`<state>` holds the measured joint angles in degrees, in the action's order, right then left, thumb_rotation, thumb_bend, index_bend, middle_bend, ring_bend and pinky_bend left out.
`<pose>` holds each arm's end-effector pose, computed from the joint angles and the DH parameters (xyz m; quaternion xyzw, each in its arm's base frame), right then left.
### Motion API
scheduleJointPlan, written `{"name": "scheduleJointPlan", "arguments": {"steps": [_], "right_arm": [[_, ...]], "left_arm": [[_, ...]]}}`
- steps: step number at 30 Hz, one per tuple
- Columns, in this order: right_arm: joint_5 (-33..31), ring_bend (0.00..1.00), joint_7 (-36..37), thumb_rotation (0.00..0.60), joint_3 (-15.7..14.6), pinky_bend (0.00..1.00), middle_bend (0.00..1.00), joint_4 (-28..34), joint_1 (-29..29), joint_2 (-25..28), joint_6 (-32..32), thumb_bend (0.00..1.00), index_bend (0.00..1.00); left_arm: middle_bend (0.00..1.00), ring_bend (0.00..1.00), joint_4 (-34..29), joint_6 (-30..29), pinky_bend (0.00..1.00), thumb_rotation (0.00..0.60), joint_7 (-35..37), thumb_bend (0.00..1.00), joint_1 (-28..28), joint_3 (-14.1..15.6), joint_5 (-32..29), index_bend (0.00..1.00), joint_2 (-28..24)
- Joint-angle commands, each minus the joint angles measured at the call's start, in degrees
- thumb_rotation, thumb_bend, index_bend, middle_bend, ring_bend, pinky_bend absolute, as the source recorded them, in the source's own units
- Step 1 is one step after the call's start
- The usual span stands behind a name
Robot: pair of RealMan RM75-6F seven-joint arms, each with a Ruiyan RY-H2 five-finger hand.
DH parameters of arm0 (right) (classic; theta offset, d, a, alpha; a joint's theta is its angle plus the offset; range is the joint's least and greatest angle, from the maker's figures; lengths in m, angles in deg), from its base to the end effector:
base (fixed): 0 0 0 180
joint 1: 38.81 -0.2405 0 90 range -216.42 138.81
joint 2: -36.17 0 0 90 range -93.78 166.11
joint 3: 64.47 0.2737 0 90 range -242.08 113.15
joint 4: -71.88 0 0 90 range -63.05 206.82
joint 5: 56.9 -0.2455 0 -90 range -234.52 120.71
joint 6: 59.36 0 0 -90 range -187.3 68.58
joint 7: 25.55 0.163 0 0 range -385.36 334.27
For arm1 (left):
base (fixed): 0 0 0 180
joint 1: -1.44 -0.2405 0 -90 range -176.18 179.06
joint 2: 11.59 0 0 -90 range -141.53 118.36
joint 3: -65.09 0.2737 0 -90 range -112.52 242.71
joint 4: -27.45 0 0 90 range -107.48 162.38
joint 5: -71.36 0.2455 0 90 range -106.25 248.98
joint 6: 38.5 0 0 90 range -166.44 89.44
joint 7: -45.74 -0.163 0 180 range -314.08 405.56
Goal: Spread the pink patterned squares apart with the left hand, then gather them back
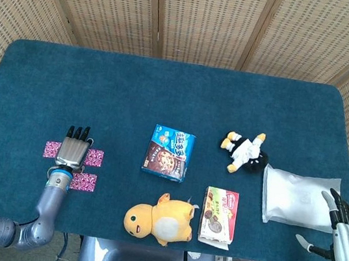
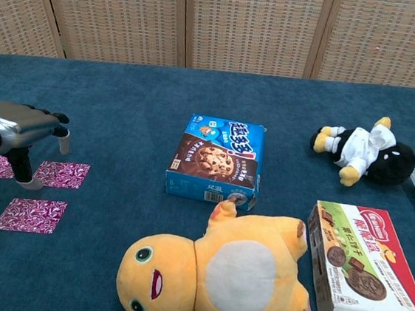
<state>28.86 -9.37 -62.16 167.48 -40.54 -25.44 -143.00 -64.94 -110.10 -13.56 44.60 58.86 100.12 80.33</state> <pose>-0.3454 -0.1826 0.1382 0.5221 -0.4966 0.4460 0.5309 -0.2091 0.3425 -0.0651 -0.7249 -0.3707 -0.1166 0.5688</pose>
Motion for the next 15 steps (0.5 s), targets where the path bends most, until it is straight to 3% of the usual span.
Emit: {"name": "scheduleJointPlan", "arguments": {"steps": [1, 15], "right_arm": [[0.0, 0.0, -0.03, 0.6, 0.0, 0.0, 0.0, 0.03, 0.0, 0.0, 0.0, 0.1, 0.04], [0.09, 0.0, 0.1, 0.6, -0.03, 0.0, 0.0, -0.11, 0.0, -0.05, 0.0, 0.1, 0.04]], "left_arm": [[0.0, 0.0, 0.37, 0.1, 0.0, 0.6, -0.2, 0.25, 0.16, 0.12, -0.18, 0.28, 0.21], [0.0, 0.0, 2.0, 0.48, 0.0, 0.6, -0.76, 0.25, 0.82, 0.1, -1.31, 0.29, 1.12]]}}
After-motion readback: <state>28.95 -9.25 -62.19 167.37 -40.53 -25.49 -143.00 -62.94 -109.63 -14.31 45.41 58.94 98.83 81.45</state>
